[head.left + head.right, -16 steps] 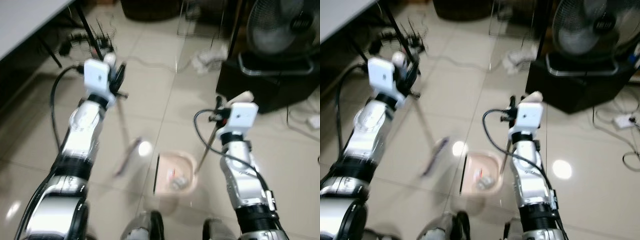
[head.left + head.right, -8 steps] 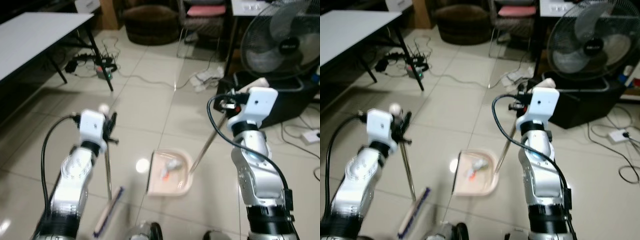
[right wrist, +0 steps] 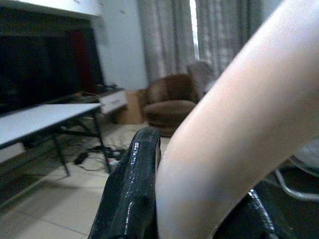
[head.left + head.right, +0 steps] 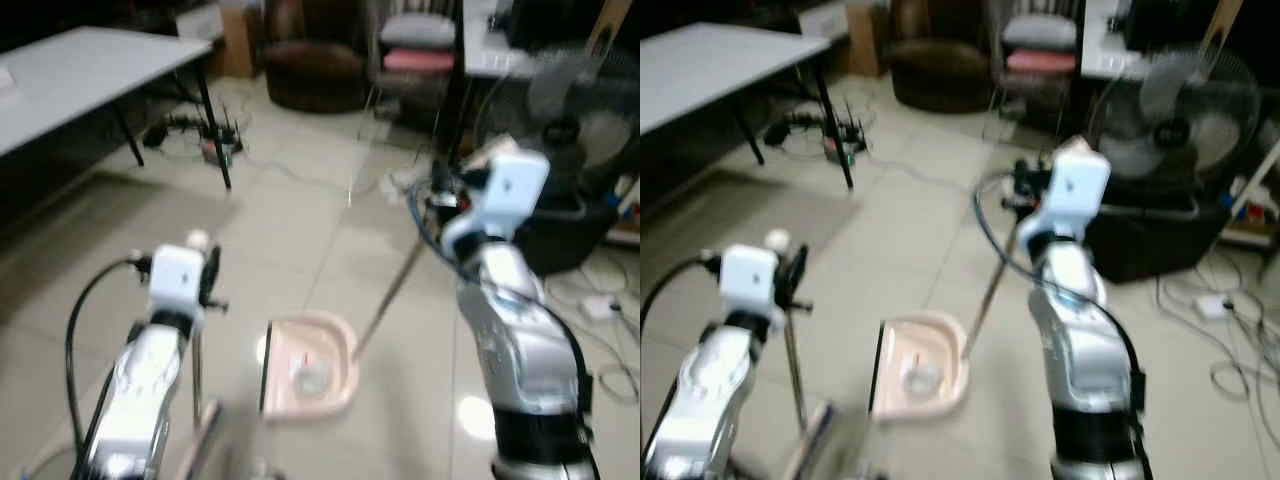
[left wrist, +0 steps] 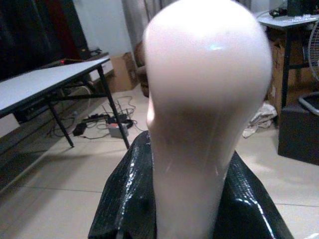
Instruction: Sweep floor
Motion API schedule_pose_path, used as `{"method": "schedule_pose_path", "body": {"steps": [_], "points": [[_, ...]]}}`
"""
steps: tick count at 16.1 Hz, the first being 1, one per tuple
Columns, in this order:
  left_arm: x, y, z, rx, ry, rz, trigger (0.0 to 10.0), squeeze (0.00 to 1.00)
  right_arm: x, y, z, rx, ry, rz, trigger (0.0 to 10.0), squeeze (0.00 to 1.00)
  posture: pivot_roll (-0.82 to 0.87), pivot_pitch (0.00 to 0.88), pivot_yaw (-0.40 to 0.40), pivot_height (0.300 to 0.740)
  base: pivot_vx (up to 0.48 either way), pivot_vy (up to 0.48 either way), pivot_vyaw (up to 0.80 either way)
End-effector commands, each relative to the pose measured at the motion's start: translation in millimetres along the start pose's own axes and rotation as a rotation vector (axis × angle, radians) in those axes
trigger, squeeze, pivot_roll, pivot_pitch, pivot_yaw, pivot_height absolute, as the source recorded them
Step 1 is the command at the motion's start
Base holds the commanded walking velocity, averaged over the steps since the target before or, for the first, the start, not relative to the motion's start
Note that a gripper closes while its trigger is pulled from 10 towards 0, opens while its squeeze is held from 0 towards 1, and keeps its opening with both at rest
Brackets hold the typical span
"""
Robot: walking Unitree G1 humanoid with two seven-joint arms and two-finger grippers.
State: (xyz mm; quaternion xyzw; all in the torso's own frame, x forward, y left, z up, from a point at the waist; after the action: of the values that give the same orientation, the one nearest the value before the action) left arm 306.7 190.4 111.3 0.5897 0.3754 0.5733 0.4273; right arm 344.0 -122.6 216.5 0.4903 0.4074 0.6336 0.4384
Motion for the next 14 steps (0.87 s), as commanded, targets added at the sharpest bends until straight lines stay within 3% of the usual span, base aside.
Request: {"method": "schedule_pose_path", "body": {"steps": [1,8,10,14], "points": [[-1.6,18.1,3.3,-0.060,0.006,0.011,10.0,0.00,-2.7,11.5,-1.0,-0.033,-0.004,0.012,10.0,0.00,-0.07,0.000,0.048,0.740,0.000,-0.442,0.00],[-11.2,19.5,-1.1,-0.036,-0.015,0.011,10.0,0.00,-2.8,19.4,0.7,-0.021,-0.017,0.050,10.0,0.00,-0.07,0.000,0.054,0.740,0.000,-0.444,0.00],[-14.3,18.4,-1.4,-0.030,-0.033,-0.012,10.0,0.00,-0.2,19.2,1.1,-0.010,0.003,0.027,10.0,0.00,-0.07,0.000,0.064,0.740,0.000,-0.137,0.00],[-17.6,6.4,-7.9,0.025,-0.051,-0.004,10.0,0.00,7.5,22.1,1.7,-0.009,0.020,0.022,10.0,0.00,-0.07,0.000,0.070,0.740,0.000,0.000,0.80]]}}
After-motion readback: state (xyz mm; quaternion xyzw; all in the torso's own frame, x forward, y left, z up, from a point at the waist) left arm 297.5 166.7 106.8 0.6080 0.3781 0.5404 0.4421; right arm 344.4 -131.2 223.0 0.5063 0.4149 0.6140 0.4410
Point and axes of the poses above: a point about 5 cm out from each wrist's last joint towards the gripper, its own z axis pointing out of the wrist towards the gripper, its own y axis along the axis of the wrist's last joint, x = y × z, the point moved 4 cm from there along z, pointing out of the wrist towards the gripper, and after that the axes turned 8 degrees about z, right-handed, at the moved point
